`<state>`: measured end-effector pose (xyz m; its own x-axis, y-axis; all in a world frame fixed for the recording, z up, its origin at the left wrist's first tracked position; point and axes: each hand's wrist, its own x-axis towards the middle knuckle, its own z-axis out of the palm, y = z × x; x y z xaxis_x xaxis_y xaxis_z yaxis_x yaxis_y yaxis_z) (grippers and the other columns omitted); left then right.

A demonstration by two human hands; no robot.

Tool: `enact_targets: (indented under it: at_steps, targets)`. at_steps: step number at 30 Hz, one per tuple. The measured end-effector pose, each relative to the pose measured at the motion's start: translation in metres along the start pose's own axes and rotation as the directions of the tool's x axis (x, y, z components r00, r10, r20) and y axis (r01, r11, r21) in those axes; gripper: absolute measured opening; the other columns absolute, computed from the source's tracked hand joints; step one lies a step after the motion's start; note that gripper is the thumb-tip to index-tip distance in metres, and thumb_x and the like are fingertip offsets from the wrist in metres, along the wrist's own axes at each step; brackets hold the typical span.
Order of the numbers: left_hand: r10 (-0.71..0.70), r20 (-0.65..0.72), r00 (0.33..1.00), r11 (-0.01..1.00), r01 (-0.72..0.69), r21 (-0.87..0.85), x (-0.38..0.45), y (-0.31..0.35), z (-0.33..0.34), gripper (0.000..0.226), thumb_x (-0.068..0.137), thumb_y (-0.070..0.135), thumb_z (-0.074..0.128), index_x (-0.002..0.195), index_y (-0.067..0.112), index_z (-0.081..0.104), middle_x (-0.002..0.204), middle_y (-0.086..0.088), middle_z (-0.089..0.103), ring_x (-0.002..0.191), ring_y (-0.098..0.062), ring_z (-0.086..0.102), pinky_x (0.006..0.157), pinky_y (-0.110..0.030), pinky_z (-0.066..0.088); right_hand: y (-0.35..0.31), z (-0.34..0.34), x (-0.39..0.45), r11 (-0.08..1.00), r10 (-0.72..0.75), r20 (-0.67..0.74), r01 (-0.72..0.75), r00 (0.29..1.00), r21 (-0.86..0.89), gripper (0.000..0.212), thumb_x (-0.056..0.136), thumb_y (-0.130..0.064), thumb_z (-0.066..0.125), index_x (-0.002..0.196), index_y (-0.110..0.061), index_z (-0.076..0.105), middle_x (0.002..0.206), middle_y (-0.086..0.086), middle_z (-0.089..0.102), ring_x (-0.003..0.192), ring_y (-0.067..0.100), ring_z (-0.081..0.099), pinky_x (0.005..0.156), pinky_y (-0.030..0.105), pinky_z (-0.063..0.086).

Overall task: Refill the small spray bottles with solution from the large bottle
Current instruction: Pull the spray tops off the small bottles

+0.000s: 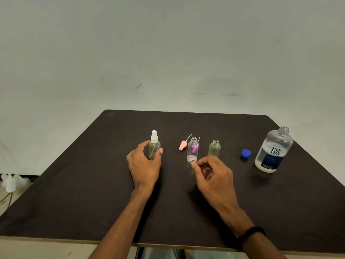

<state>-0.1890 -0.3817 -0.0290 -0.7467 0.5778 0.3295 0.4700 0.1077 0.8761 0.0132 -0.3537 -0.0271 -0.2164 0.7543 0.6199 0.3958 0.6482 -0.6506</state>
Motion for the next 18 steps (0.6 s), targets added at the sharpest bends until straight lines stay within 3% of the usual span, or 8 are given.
enact_targets:
  at_steps: [3,6,10,14,16,18]
  targets:
    - [0.056,0.072,0.996,0.998,-0.052,-0.045,-0.013,0.009,-0.008,0.046,0.082,0.044,0.084,0.124,0.032,0.067,0.105,0.023,0.066,0.113,-0.01,0.063,0.094,-0.028,0.05,-0.002,-0.002,0.0,0.998,-0.044,-0.019,0.045,0.999,0.045,0.016,0.092,-0.032,0.08,0.095,-0.02,0.071,0.085,-0.009,0.065,0.068,0.013,0.064,0.061,0.029,0.056]
    - [0.097,0.22,0.971,0.991,-0.073,-0.116,-0.037,0.027,-0.02,0.043,0.075,0.045,0.088,0.113,0.036,0.071,0.094,0.025,0.071,0.091,0.007,0.068,0.081,-0.011,0.054,-0.01,-0.005,-0.001,0.984,-0.01,0.014,0.007,1.0,0.179,0.031,0.092,-0.042,0.076,0.109,-0.017,0.072,0.1,-0.006,0.072,0.083,0.013,0.072,0.071,0.025,0.061]
    - [0.165,0.291,0.942,0.978,-0.117,-0.174,-0.067,0.039,-0.02,0.033,0.079,0.035,0.087,0.109,0.03,0.074,0.09,0.018,0.075,0.084,0.006,0.071,0.075,-0.013,0.058,-0.01,-0.003,-0.001,0.905,0.151,0.185,-0.211,0.971,0.37,0.038,0.085,-0.031,0.086,0.117,-0.015,0.074,0.102,-0.004,0.08,0.093,0.012,0.078,0.083,0.027,0.063]
    - [0.229,0.345,0.91,0.971,-0.187,-0.151,-0.076,0.045,-0.019,0.038,0.079,0.029,0.089,0.111,0.036,0.07,0.092,0.018,0.073,0.086,0.002,0.071,0.075,-0.015,0.059,-0.001,-0.006,0.004,0.811,0.239,0.243,-0.331,0.94,0.483,0.033,0.083,-0.018,0.088,0.114,-0.01,0.077,0.099,0.002,0.081,0.093,0.017,0.079,0.082,0.031,0.064]
    - [0.186,0.445,0.876,0.98,-0.132,-0.15,-0.07,0.045,-0.023,0.051,0.071,0.038,0.093,0.117,0.036,0.07,0.099,0.015,0.075,0.09,0.0,0.071,0.079,-0.017,0.06,-0.001,-0.011,0.005,0.743,0.259,0.271,-0.371,0.927,0.557,0.029,0.085,-0.016,0.084,0.112,-0.007,0.077,0.1,0.004,0.082,0.095,0.018,0.079,0.079,0.028,0.063]
    - [0.083,0.512,0.855,0.965,0.059,-0.255,-0.057,0.047,-0.028,0.058,0.068,0.052,0.092,0.12,0.033,0.073,0.105,0.013,0.078,0.098,-0.003,0.073,0.087,-0.025,0.06,-0.005,-0.015,0.007,0.619,0.29,0.339,-0.446,0.895,0.646,0.028,0.086,-0.019,0.078,0.112,-0.008,0.077,0.102,0.008,0.082,0.096,0.018,0.079,0.079,0.028,0.062]
